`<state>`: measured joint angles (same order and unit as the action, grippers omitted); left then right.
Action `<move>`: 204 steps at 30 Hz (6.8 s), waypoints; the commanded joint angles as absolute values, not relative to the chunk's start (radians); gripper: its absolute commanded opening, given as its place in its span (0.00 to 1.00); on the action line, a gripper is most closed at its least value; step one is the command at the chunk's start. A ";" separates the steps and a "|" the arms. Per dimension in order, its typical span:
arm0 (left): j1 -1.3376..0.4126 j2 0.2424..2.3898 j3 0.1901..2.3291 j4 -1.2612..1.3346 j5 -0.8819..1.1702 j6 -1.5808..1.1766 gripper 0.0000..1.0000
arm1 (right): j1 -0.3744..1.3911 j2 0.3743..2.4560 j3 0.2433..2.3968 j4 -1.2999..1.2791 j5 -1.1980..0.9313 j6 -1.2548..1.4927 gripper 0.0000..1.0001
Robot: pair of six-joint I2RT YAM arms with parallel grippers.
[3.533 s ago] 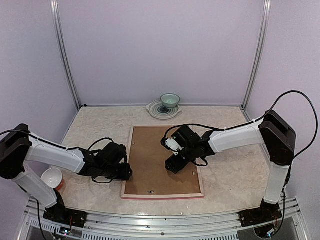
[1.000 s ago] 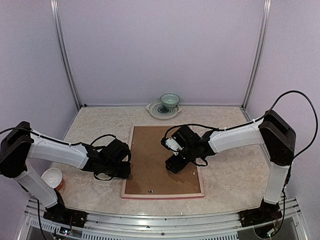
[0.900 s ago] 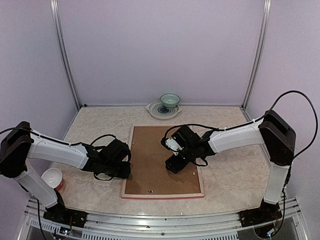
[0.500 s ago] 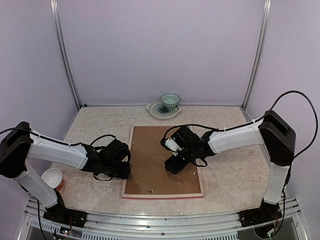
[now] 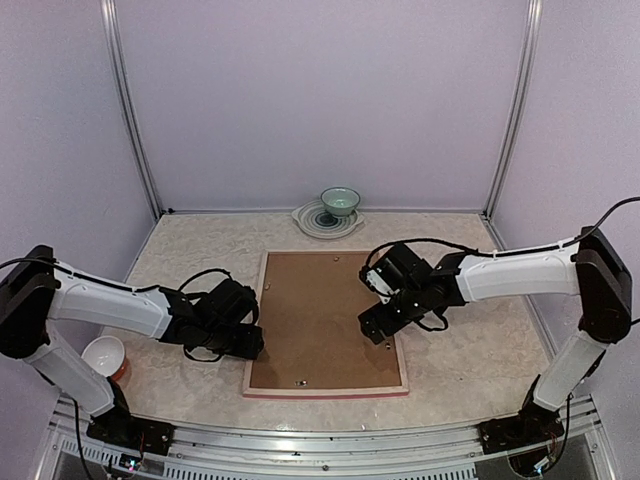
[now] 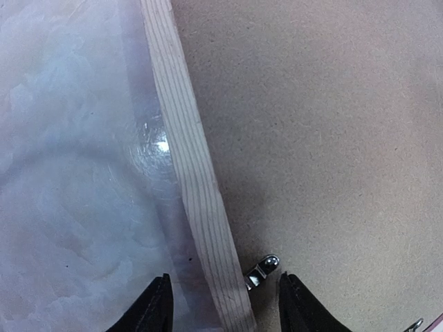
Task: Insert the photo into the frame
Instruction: Press the fastener onto the backboard.
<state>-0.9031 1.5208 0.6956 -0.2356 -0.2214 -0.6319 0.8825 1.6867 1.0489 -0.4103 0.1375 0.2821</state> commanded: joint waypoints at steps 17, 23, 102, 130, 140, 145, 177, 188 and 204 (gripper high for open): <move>-0.821 1.437 0.702 -0.175 -0.224 -0.586 0.97 | 0.726 1.563 0.891 -0.470 0.042 0.381 0.90; -0.772 1.421 0.678 -0.128 -0.185 -0.567 0.99 | 0.725 1.559 0.897 -0.465 -0.040 0.368 0.87; -0.712 1.622 0.608 0.086 -0.094 -0.606 0.76 | 0.736 1.651 0.881 -0.524 0.014 0.341 0.48; -0.712 1.619 0.609 0.088 -0.089 -0.600 0.70 | 0.737 1.644 0.973 -0.541 -0.055 0.324 0.68; -0.713 1.615 0.596 0.095 -0.087 -0.607 0.70 | 0.734 1.655 1.044 -0.594 -0.031 0.285 0.68; -0.713 1.611 0.581 0.103 -0.084 -0.612 0.70 | 0.735 1.673 1.011 -0.591 -0.045 0.282 0.68; -0.721 1.631 0.584 0.108 -0.078 -0.617 0.70 | 0.734 1.682 0.968 -0.564 0.026 0.268 0.28; -0.720 1.603 0.604 0.083 -0.109 -0.619 0.75 | 0.733 1.632 1.005 -0.568 0.015 0.273 0.68; -0.625 1.632 0.845 0.039 -0.157 -0.554 0.86 | 0.649 1.606 1.092 -0.483 0.066 0.346 0.92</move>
<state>-0.6518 1.5883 0.7582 0.0582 -0.1375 -0.5884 0.6781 1.6341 1.0645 -0.5270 0.0467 0.3126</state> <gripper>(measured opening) 0.857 0.904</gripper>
